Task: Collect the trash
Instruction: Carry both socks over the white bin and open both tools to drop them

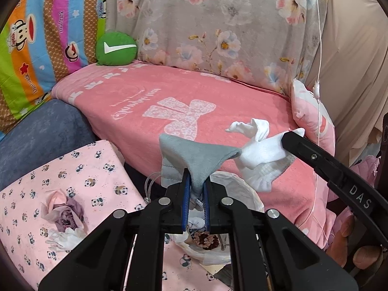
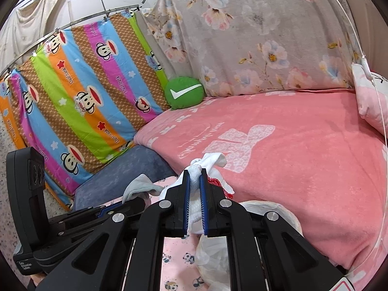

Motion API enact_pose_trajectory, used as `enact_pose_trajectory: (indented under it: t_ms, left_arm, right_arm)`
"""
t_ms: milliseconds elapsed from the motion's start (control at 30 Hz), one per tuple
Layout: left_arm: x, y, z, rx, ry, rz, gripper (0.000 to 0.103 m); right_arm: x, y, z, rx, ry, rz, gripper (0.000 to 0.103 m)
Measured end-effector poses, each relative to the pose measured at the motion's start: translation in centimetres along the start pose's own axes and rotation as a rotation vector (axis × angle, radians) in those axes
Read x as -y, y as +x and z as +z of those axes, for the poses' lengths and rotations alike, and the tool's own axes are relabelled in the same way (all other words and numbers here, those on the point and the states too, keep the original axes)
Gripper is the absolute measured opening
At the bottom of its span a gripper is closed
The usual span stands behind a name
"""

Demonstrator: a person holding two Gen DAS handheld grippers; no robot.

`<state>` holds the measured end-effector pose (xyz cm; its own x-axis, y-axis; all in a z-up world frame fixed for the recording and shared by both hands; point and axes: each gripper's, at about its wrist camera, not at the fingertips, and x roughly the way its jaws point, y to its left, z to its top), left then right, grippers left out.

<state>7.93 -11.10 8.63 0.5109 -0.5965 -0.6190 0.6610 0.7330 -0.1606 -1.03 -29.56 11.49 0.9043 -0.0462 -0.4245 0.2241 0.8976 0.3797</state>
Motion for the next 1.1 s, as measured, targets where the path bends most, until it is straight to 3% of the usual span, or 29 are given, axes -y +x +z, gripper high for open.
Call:
enact_pose_trajectory:
  t_ms: [1100]
  left_arm:
    - [2.6, 5.3, -0.4, -0.097, -0.002, -0.047, 0.011]
  right_arm:
    - [4.9, 1.8, -0.9, -0.046, 0.04, -0.075, 0.01]
